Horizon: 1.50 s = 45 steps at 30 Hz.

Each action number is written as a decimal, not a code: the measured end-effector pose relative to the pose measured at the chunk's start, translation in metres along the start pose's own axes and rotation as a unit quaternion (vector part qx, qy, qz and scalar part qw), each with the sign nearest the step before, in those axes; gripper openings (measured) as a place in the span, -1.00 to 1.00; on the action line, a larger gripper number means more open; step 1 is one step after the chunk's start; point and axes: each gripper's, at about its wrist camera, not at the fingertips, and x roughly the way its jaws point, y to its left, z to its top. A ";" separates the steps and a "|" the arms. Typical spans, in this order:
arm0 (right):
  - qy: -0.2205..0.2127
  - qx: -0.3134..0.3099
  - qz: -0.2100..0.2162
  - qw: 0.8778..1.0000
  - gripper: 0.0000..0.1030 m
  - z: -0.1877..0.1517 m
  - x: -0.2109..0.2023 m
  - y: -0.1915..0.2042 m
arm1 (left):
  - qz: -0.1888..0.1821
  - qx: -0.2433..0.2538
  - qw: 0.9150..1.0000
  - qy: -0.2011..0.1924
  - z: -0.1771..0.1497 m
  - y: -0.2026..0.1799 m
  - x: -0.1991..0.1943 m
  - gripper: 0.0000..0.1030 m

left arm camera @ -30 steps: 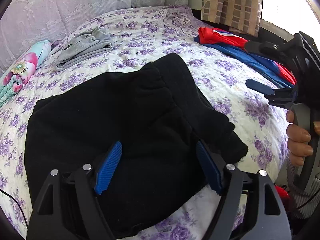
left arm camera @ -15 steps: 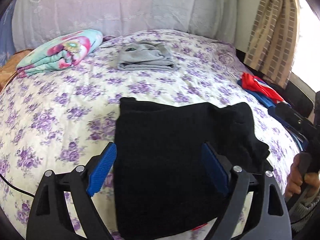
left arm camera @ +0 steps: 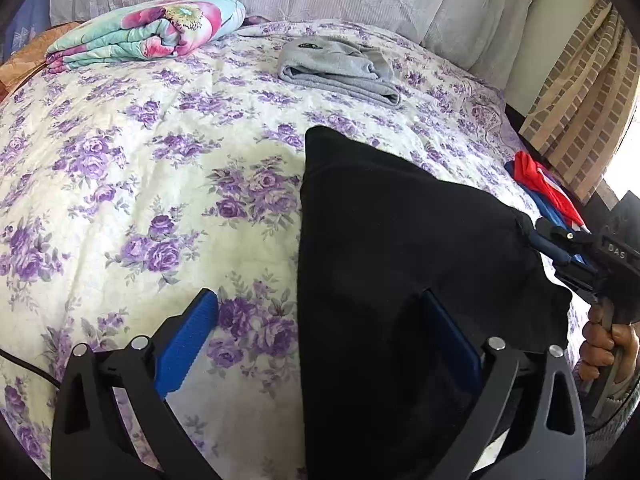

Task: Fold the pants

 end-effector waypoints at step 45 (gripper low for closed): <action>0.052 -0.019 0.015 0.998 -0.24 -0.032 0.016 -0.029 | -0.091 0.016 0.995 0.048 -0.004 -0.019 0.015 0.57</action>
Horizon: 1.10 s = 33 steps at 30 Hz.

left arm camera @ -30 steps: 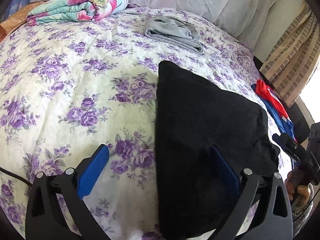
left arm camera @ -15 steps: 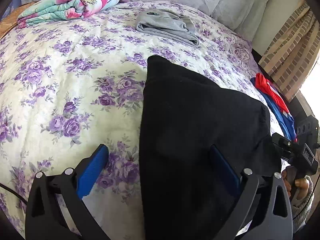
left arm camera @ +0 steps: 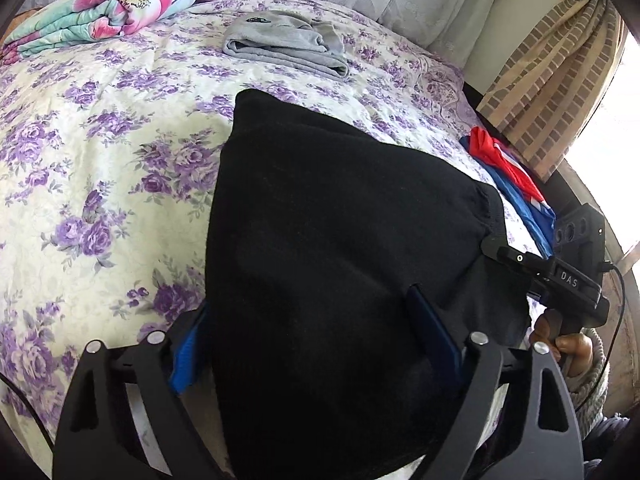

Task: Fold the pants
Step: 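Grasp the folded black pants with both grippers and carry them onto the grey garment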

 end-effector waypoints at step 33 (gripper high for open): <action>-0.193 -0.135 -0.048 0.971 -0.44 0.358 0.112 0.086 | 0.119 0.098 0.967 -0.204 0.377 -0.015 0.043 -0.49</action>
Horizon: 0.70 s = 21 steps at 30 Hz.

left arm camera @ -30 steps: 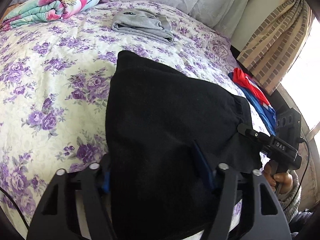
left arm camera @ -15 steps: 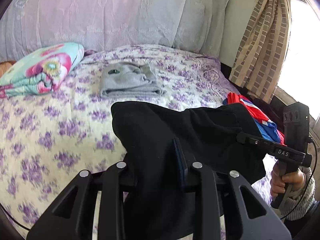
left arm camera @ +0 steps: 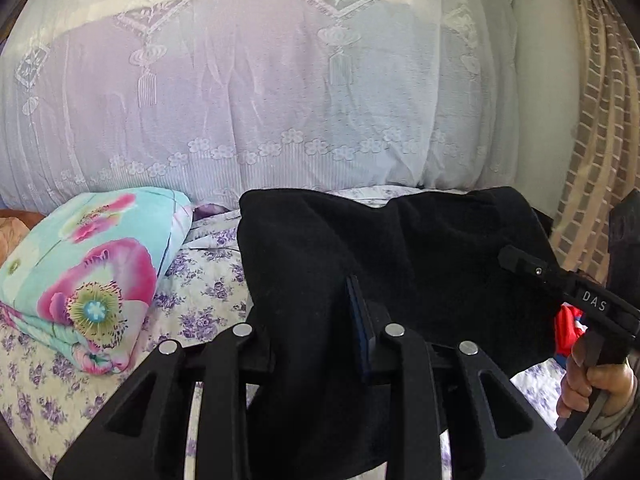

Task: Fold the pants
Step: 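Grasp the folded black pants with both grippers and carry them onto the grey garment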

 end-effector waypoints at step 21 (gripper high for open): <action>-0.082 -0.083 -0.047 0.992 0.06 -0.046 0.071 -0.002 | 0.042 -0.126 0.991 -0.013 -0.051 0.074 0.090 0.59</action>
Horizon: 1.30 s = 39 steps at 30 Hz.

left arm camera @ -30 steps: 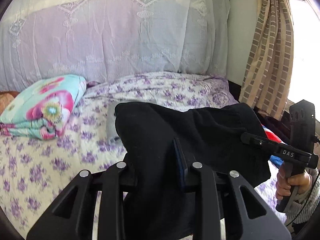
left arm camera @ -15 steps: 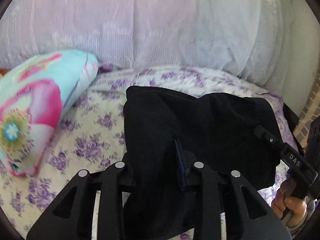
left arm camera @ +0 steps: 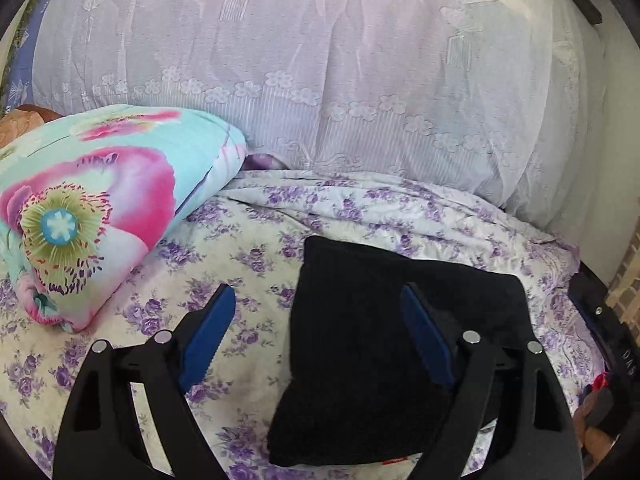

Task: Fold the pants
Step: 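Grasp the folded black pants with both grippers and carry them onto the grey garment, then lower the pants onto the grey garment and open both grippers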

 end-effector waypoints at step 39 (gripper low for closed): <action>0.023 0.074 -0.085 0.993 0.92 0.002 -0.181 0.032 | 0.125 0.152 0.980 -0.009 -0.066 -0.100 -0.182 0.90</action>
